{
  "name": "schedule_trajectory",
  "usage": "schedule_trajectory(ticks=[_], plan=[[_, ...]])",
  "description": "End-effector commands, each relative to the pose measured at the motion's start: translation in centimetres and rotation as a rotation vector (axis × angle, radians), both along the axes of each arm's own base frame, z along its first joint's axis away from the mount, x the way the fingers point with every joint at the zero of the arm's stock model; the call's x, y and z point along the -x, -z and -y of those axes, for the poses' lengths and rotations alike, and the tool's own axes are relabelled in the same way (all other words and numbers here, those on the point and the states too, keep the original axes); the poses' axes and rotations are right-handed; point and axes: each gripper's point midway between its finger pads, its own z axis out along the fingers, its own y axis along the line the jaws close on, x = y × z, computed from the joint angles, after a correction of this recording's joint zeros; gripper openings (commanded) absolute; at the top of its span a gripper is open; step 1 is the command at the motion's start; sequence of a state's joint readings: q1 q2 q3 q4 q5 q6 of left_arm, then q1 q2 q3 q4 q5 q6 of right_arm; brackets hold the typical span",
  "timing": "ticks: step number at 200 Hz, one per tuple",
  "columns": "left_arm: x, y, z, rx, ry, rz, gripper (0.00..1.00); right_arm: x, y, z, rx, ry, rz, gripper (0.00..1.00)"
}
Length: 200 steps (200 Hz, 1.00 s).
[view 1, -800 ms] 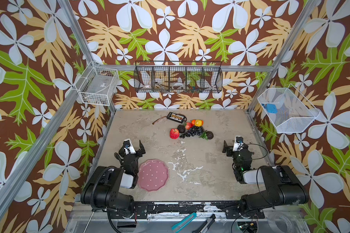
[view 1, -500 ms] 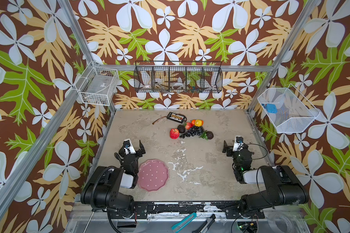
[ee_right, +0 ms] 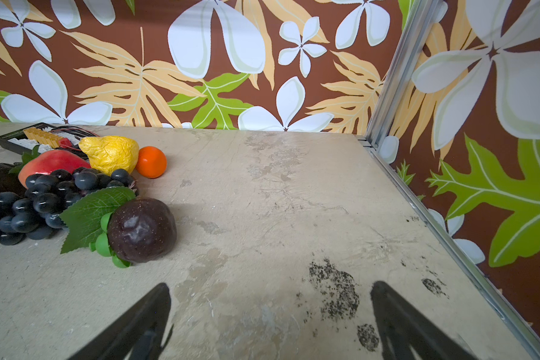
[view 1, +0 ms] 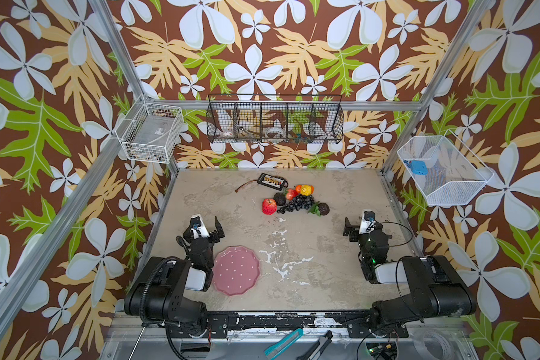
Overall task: Arrange fruit in a fruit bowl
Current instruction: Move the fruit bowl to the center of the table.
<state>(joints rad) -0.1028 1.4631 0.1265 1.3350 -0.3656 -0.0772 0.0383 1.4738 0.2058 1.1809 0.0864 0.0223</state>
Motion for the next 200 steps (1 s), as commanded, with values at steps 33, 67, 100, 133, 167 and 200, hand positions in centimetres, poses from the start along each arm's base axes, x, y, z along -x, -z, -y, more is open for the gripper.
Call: schedule_trajectory(ticks=[33,67,100,133,167,200], plan=[[-0.1,-0.7,-0.2,0.003,-0.009,0.026,1.00,-0.1,-0.5,0.1,-0.004,0.005,0.018,1.00],[-0.2,-0.7,-0.1,0.004,-0.007,0.025,1.00,-0.1,-0.5,0.1,-0.004,0.004,0.018,1.00],[-0.2,-0.7,-0.1,0.004,-0.008,0.025,1.00,-0.1,-0.5,0.1,-0.004,0.006,0.018,0.99],[-0.2,-0.7,-0.1,0.004,-0.007,0.024,1.00,0.2,-0.7,-0.3,0.006,-0.015,0.030,0.99],[2.1,-2.6,2.4,-0.039,0.160,0.123,1.00,1.6,-2.5,-3.3,0.073,-0.156,0.073,0.99],[4.5,-5.5,2.6,-0.070,0.131,0.215,1.00,3.0,-4.9,-5.3,0.117,-0.210,0.116,1.00]])
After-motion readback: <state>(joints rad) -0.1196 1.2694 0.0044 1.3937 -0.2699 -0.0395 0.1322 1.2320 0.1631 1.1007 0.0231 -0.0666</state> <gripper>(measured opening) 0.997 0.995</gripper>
